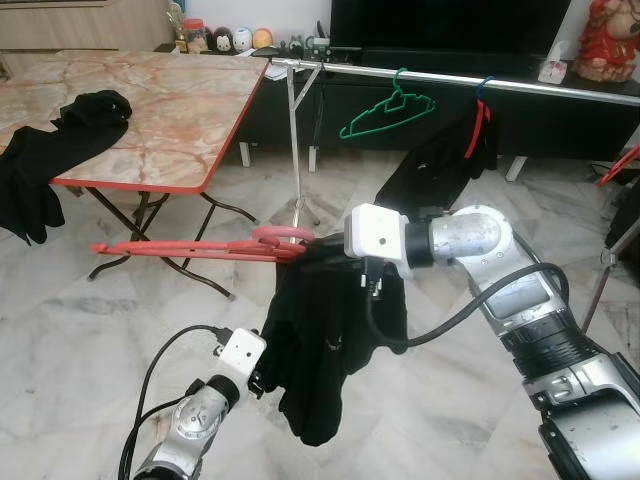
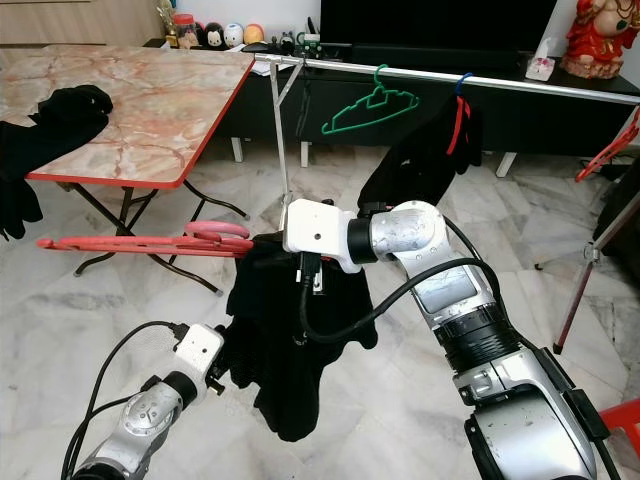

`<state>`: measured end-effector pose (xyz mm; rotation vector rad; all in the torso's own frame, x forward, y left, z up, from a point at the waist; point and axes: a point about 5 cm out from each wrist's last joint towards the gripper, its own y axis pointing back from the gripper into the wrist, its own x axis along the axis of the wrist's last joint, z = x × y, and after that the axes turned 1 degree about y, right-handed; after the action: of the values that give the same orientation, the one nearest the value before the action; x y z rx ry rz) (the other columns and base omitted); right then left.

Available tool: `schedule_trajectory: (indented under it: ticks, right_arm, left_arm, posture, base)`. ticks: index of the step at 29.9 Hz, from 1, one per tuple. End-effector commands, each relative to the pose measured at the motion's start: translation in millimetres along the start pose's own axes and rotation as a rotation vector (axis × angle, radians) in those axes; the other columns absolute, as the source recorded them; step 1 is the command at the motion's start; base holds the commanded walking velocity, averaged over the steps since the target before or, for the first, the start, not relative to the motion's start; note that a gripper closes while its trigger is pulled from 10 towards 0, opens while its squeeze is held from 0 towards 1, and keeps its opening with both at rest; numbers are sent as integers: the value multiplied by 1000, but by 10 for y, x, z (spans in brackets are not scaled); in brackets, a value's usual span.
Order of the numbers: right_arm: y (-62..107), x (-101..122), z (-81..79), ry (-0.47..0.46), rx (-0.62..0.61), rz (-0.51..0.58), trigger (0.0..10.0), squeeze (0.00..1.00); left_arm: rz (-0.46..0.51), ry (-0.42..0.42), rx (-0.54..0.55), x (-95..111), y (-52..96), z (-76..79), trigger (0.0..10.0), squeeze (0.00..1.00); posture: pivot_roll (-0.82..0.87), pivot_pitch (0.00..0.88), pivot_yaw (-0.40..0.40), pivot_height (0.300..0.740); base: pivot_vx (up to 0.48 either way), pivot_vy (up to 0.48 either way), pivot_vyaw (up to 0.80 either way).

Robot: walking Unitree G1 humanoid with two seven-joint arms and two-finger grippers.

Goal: Hang hanger

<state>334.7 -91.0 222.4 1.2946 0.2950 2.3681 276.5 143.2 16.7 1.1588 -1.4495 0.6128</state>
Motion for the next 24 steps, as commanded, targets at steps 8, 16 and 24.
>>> schedule_trajectory:
  ticks: [8, 16, 24]
  right_arm:
    - [31, 81, 48, 40, -27, 7, 0, 0]
    - [21, 54, 47, 39, -29, -4, 0, 0]
    - [4, 39, 43, 29, -33, -4, 0, 0]
  left_arm:
    - [13, 2, -22, 6, -11, 24, 0, 0]
    - [4, 27, -20, -18, 2, 18, 0, 0]
    - [-6, 50, -20, -18, -4, 7, 0, 0]
  posture:
    - [-166, 0, 14, 732]
    - [-161, 0, 14, 732]
    - [-162, 0, 15, 732]
  base:
    - [0, 0, 0]
    - [0, 0, 0]
    - [0, 0, 0]
